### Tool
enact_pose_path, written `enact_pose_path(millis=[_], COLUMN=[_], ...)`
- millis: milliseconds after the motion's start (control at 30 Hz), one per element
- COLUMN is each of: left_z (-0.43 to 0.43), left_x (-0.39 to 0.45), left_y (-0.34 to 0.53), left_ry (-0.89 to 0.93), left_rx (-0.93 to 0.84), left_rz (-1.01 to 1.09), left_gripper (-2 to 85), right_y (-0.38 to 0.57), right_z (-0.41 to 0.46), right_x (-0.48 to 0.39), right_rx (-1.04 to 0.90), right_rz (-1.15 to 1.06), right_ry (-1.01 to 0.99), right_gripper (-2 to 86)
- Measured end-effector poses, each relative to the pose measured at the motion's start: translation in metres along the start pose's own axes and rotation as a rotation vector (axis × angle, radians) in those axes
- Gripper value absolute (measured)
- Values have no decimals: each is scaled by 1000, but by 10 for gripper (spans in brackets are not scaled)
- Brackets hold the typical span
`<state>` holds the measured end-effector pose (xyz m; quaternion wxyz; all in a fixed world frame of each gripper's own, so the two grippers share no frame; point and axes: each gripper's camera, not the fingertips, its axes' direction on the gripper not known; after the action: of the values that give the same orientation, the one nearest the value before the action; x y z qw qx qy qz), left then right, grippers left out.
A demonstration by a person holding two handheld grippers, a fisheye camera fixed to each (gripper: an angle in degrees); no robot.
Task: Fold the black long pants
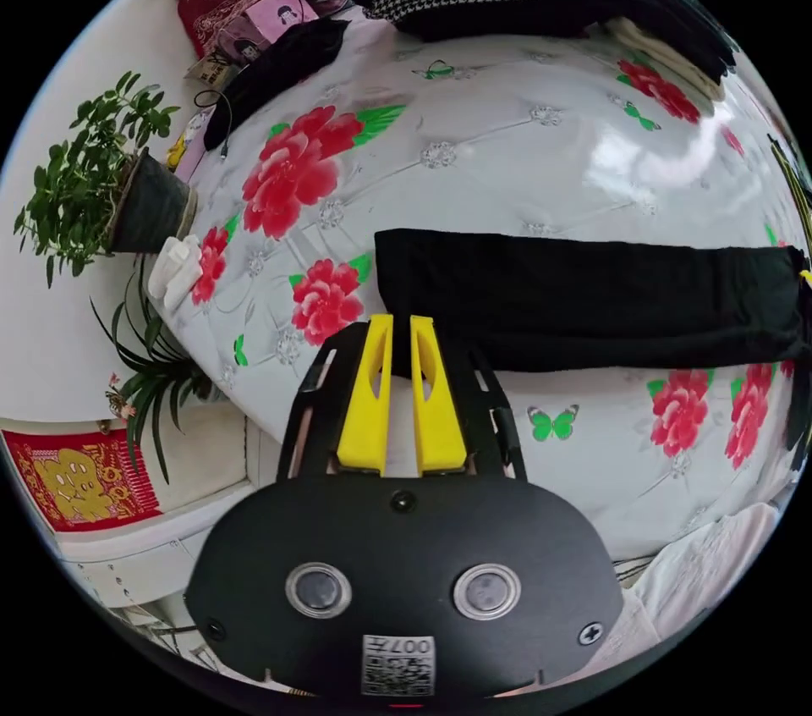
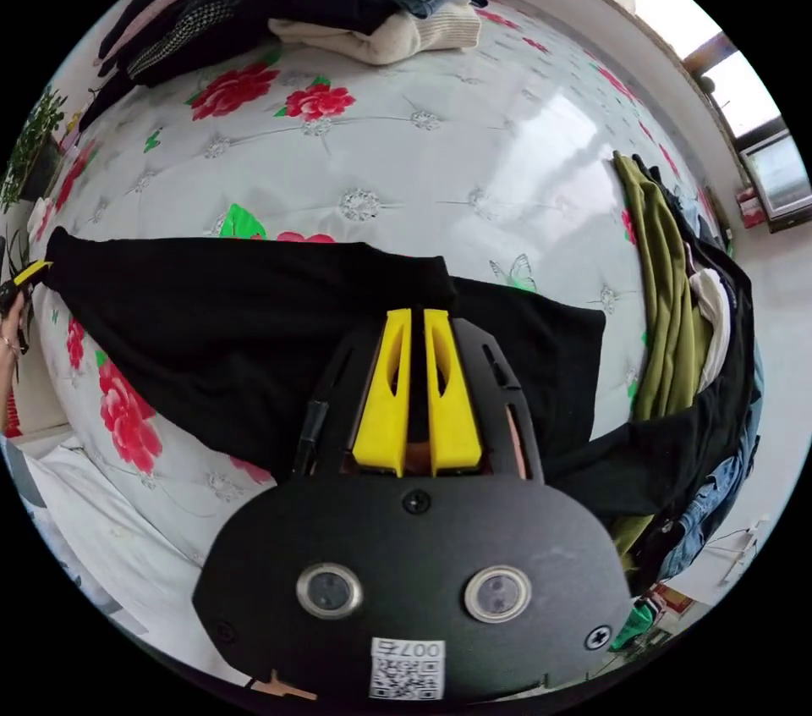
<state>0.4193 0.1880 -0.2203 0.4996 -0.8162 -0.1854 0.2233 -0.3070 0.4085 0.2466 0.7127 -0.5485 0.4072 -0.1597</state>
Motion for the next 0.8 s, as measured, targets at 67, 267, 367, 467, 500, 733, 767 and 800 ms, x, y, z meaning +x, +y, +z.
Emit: enact_pose_path(millis=[67,267,367,467,500,733,767,800], left_z=[2,4,-18,-39,-45,-60,-62,-66], left_x=[-4,-40,-50,-52,-51,-23,-13,-2], left_y=[-18,-29,1,38,52,105,110,114], left_ry=[-5,128,149,154,169,295,313,327], left_rx=[-16,-49,48,93,97,42,28,20], left_rz=[-5,-174,-239,-269,-279,-313,-300,-283], left_gripper=[35,60,32,21,16,-8,-9,-9], right_y=[-18,-16,28,89,103,213,216,215], right_z=[5,-7,-45,-78,-83,-75,-70,-67], right_x=[27,78,101,143,154,300,318,326], right_rx=[-7,105,298,437,455,480,484,481], right_rz=[98,336,412,575,629,1103,1125,1127], right_ry=[-18,-328,-386,-277,-232,-93,-112,-119], right_gripper=[31,57,70,84,85,86,78,71])
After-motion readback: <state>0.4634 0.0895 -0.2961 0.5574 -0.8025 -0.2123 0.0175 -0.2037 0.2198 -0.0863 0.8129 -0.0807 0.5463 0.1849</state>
